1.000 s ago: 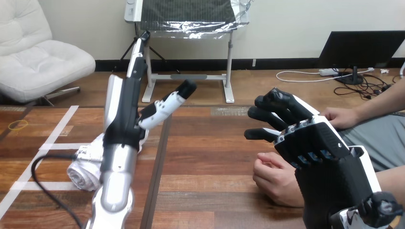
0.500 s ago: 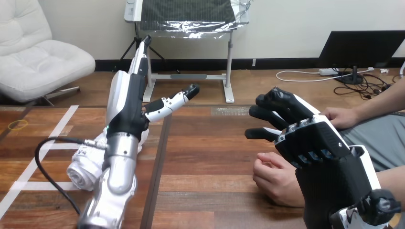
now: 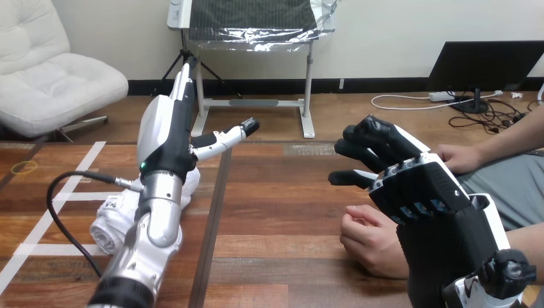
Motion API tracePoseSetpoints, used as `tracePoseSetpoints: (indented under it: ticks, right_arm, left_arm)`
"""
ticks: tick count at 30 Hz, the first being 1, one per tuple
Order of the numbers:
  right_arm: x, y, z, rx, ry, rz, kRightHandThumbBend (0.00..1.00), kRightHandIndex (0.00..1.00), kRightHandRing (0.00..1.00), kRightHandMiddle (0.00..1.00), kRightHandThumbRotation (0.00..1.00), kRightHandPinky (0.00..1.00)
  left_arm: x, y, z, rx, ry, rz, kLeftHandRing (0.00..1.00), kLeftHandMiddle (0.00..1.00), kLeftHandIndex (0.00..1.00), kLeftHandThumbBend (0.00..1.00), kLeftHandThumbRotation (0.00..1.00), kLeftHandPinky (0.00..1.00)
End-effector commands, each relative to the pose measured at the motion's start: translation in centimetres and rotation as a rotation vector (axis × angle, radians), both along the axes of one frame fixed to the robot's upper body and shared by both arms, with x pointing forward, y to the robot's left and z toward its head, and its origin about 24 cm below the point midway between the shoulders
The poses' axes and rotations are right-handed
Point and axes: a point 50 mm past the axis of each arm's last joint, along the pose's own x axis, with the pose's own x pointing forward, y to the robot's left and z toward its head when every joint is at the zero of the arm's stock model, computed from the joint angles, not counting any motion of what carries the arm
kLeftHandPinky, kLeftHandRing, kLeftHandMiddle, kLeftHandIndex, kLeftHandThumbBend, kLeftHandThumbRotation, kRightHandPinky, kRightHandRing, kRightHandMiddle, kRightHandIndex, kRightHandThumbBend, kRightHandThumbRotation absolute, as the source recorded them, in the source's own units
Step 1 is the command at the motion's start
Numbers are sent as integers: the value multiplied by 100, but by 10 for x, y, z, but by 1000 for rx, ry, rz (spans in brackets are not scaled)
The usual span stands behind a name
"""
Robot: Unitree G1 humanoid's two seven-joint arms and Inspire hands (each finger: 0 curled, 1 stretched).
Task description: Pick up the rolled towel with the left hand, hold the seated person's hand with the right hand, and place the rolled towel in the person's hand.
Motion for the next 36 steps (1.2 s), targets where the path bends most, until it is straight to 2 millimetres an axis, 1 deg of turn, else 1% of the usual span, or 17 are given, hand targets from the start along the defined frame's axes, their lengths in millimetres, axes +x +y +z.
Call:
tracePoseSetpoints:
  ticks: [1,15,24,29,33,36]
  right_arm:
    - [9,0,9,-10,-70,-3,87,83,83,84,100,70]
    - [8,-1,10,-10,-69,-9,87,82,82,84,100,70]
    - [8,-1,10,-19,-71,-18,87,82,82,83,100,69]
    - [8,-1,10,-20,-70,-17,87,82,81,83,100,68]
    - [8,-1,9,-18,-71,-16,87,82,81,83,100,68]
    - [8,-1,9,-15,-74,-14,87,82,81,83,100,68]
  left_arm:
    - [25,0,37,67,-77,12,95,100,100,92,49,77]
    - [34,7,38,118,-22,55,97,100,100,92,47,77]
    - [37,11,36,160,20,86,97,100,99,95,44,78]
    - [38,13,35,172,46,103,97,99,99,96,39,81]
    - [39,16,33,204,73,125,97,99,98,97,38,83]
    - [40,18,32,216,86,138,98,99,98,98,37,88]
